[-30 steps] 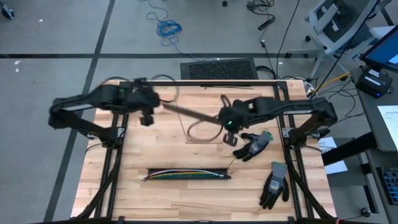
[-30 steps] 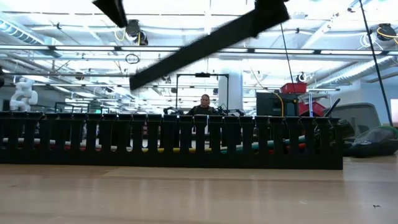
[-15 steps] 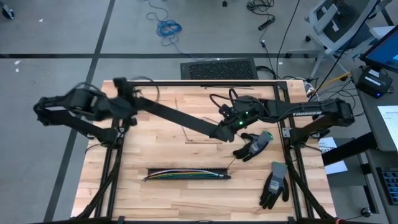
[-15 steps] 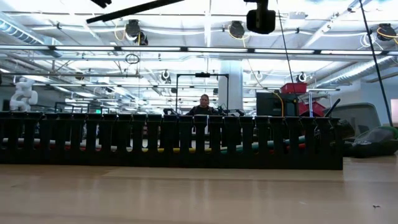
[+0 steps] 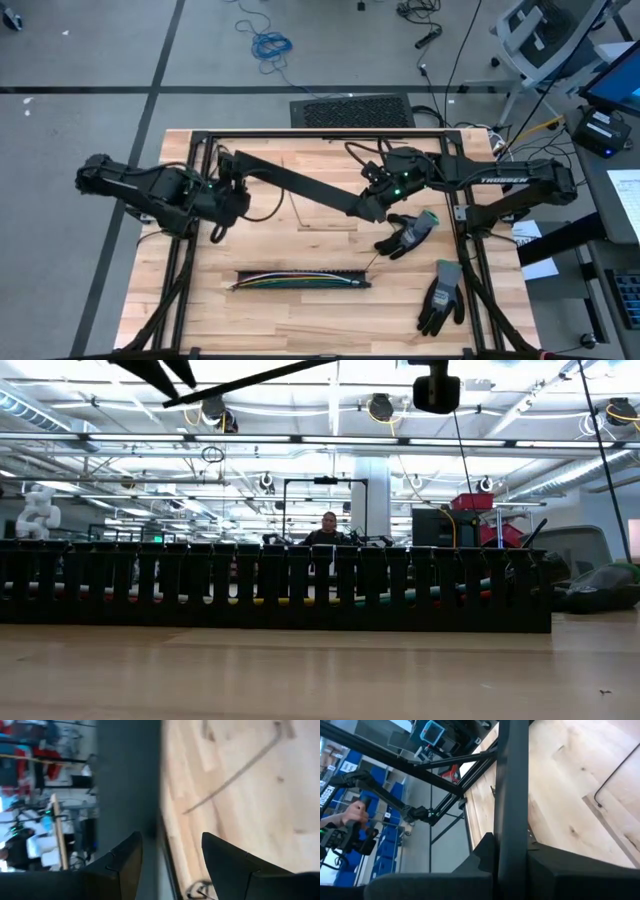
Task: Ziptie cables
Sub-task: Close the black cable duct
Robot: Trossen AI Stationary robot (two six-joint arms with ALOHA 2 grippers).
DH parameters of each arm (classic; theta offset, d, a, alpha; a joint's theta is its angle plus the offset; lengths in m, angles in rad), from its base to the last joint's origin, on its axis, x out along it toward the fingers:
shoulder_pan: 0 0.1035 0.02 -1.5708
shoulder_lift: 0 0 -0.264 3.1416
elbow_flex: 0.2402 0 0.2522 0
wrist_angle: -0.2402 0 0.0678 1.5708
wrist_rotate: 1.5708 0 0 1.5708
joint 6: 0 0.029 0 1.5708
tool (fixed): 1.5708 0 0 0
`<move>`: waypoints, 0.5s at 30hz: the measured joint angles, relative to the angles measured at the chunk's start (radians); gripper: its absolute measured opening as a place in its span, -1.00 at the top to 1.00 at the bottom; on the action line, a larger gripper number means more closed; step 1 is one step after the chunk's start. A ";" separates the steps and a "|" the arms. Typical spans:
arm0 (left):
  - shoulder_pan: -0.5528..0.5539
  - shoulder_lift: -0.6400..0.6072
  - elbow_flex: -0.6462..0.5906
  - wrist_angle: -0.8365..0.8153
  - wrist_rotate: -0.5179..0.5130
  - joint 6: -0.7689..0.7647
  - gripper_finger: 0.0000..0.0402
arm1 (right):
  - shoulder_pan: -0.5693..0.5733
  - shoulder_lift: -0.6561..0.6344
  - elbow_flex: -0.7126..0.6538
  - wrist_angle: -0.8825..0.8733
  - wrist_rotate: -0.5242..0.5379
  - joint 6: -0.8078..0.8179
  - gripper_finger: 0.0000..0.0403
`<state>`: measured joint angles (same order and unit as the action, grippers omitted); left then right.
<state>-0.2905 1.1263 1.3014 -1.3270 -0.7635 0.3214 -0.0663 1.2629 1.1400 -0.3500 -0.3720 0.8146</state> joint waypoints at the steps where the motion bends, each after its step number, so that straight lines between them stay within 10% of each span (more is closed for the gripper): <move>1: 0.000 0.000 0.000 0.015 -0.017 0.000 0.00 | 0.000 0.000 0.000 0.000 -0.001 -0.003 1.00; 15: 0.009 0.020 0.000 0.087 0.026 0.105 0.00 | 0.000 0.001 0.000 -0.014 -0.062 -0.037 1.00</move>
<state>-0.2817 1.1465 1.3014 -1.2398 -0.7372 0.4262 -0.0666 1.2640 1.1404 -0.3639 -0.4336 0.7775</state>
